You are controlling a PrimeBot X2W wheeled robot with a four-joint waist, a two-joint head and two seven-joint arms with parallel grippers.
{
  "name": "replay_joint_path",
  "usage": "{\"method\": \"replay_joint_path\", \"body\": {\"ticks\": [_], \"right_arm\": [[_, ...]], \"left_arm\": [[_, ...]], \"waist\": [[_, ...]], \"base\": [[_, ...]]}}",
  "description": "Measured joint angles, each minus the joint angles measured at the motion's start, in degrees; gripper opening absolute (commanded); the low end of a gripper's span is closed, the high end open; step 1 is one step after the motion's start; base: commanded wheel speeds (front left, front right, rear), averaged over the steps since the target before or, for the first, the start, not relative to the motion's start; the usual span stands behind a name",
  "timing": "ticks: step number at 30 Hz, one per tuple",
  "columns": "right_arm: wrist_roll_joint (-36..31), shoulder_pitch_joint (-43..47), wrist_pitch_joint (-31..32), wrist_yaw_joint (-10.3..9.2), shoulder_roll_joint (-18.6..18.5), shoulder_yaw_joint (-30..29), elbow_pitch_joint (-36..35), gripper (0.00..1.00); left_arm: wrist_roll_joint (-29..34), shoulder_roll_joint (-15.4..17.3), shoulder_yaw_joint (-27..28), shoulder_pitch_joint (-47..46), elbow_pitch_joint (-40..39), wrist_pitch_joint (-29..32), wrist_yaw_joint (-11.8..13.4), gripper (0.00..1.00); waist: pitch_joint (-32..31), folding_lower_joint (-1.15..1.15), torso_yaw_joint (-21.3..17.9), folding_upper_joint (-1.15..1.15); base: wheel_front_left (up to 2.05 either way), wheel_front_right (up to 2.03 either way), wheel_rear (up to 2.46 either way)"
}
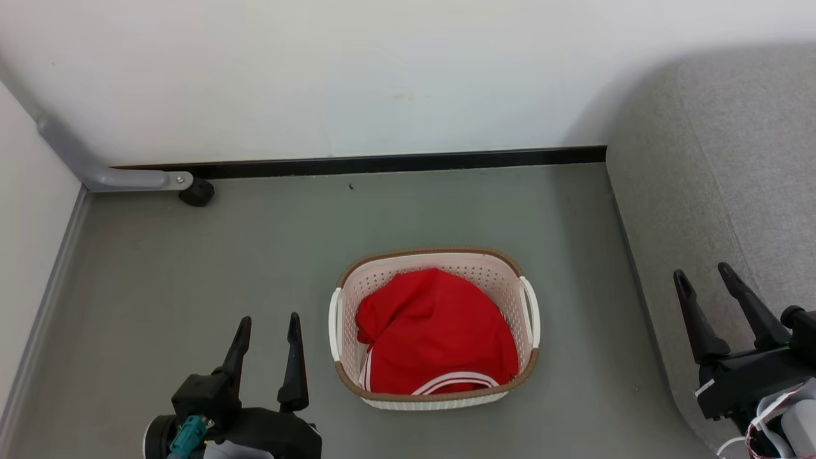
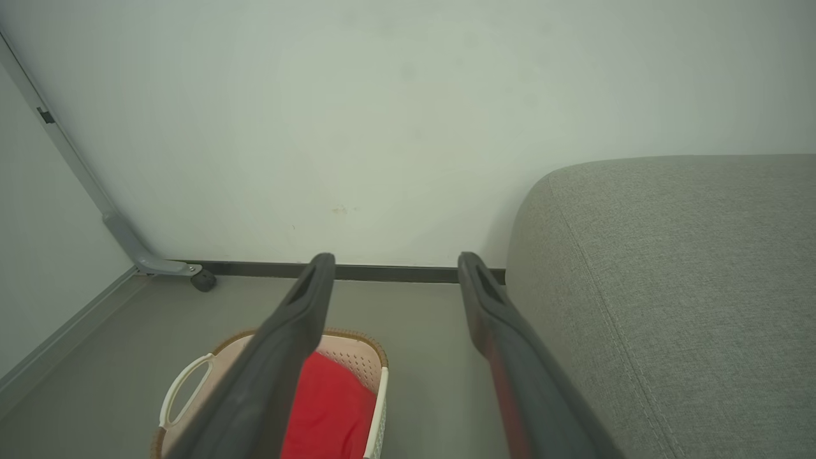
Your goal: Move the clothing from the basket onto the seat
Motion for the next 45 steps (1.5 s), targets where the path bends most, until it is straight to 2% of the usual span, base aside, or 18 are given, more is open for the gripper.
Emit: {"method": "replay_joint_path", "body": {"ticks": [15,27,45], "right_arm": [[1.1,-4.0,0.0,0.0,-2.5,1.4,-5.3,1.0],[3.8,-9.1,0.0,0.0,-6.8,2.1,-9.5,1.0],[6.6,-17.4,0.0,0.0,-11.2,4.7,-14.4,1.0]], "left_arm": [[-1.9,0.0,-8.6,-6.6,-3.3,0.0,3.6,1.0],[-4.1,0.0,-14.9,-14.2,-3.5,0.0,4.8,1.0],[-7.3,-0.1,-15.0,-24.4,3.4,0.0,4.8,1.0]], "waist": [[8.7,0.01,-1.7,0.0],[18.1,0.01,-2.6,0.0],[31.5,0.0,-3.9,0.01]], "base": [[0.0,0.0,0.0],[0.0,0.0,0.0],[0.0,0.0,0.0]]}}
